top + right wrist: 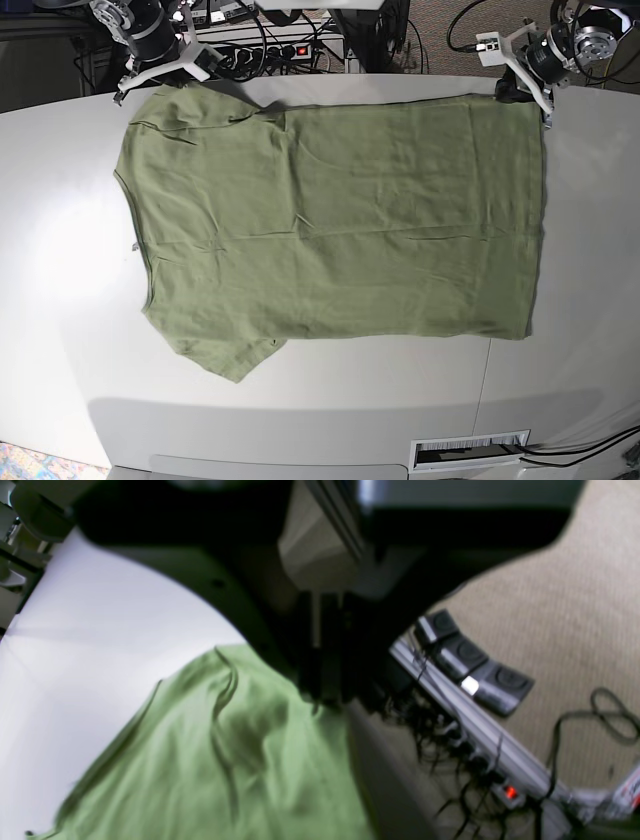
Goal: Fold the T-shirt properly
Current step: 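Lower both grippers and pinch the shirt's side edge, then lift the side edge with both grippers and fold it across the shirt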
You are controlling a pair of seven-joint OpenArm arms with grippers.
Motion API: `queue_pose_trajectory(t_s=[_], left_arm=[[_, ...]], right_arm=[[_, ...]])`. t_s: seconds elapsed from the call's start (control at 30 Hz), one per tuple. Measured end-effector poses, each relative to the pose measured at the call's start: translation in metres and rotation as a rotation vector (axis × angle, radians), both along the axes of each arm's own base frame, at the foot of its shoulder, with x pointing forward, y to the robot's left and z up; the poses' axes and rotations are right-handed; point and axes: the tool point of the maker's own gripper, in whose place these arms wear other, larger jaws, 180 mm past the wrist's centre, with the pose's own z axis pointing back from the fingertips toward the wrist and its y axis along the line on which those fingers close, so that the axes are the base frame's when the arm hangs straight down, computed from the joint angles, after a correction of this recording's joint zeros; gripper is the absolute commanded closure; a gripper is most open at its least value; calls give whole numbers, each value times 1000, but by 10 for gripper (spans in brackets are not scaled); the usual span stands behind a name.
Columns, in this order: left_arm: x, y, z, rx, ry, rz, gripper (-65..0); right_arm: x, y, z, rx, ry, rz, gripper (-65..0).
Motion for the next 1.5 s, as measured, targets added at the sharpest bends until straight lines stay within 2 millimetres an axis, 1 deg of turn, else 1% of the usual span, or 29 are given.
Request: queue_pose_trajectory(t_s=[0.13,0.23,0.3,0.37,0.4,0.47,0.57,0.63,0.77,0.83,0.9,1.0,1.03,1.1,1.23,1.33,1.43,1.5], left_arm=[[-11,4,-1,25,16,-27,0],[-15,12,1,75,-10,-14,0],[-17,17,5,107,-32,-11,0],[-18,18,11,141,-64,-34,0],[-13,17,18,146,-101,-35,0],[3,12,34,137,-195,-16,0],[19,2,53,97,-285,1,0],[27,-2,58,82,-309,-3,0],[57,-2,72,79,-396,3,0],[67,-4,78,44,-408,28,0],[77,-11,82,-17,-415,50,0],[97,-16,90,-97,-447,109,0],[104,-17,91,-121,-453,132,0],[113,-14,87,-156,-450,182,0],[128,-6,77,-160,-466,223,0],[135,2,69,-169,-460,254,0],[135,8,59,-170,-440,268,0],[136,9,54,-176,-435,284,0]], right_arm=[[-7,-2,5,-29,9,24,0],[-12,-8,10,-86,10,53,0],[-14,-10,12,-114,6,69,0],[-12,-10,15,-120,-6,74,0],[-9,-10,17,-127,-23,76,0],[-3,-10,24,-128,-60,62,0],[13,-11,40,-148,-162,42,0],[21,-9,45,-136,-193,40,0],[41,-7,54,-118,-269,22,0],[50,-2,58,-95,-306,12,0],[59,2,62,-67,-338,-7,0],[73,7,69,-36,-392,-40,0],[77,9,72,-27,-411,-51,0],[86,13,77,-2,-446,-73,0],[102,20,84,49,-505,-107,0],[109,20,77,75,-503,-125,0],[113,16,68,68,-492,-141,0],[118,11,61,55,-486,-147,0]])
